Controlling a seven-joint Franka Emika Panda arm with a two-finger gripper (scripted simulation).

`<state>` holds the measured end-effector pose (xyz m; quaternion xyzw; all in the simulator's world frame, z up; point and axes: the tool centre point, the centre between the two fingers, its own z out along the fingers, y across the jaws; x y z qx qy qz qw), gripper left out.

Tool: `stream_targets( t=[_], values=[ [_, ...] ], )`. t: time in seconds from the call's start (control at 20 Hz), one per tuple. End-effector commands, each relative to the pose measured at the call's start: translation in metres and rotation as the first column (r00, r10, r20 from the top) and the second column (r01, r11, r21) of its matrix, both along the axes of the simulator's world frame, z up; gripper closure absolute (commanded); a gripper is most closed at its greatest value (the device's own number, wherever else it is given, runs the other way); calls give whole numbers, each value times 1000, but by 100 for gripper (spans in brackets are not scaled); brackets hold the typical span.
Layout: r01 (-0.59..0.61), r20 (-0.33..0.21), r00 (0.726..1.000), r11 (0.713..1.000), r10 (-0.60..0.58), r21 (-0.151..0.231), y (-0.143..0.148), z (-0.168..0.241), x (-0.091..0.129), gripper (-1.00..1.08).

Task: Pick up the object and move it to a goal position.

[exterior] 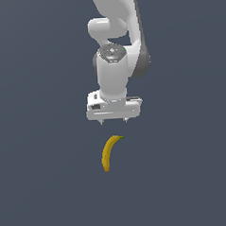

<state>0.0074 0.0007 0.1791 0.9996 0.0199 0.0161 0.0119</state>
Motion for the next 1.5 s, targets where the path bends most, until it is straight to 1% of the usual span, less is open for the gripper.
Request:
stream_targets(
  t=[0.0, 0.5, 0.8, 1.0, 1.2, 1.45],
  values=[
    [0, 0, 1000, 1000, 0, 0, 0, 0, 0, -92],
    [-22, 8, 1000, 1000, 22, 7, 2, 5, 1, -92],
    [-1, 7, 1000, 1000, 1, 9, 1, 2, 4, -92],
    [44, 4, 999, 999, -44, 13, -1, -7, 9, -92],
    [112, -1, 994, 994, -112, 18, -4, -20, 18, -92],
    [233, -11, 973, 972, -232, 24, -10, -45, 32, -92]
  ],
)
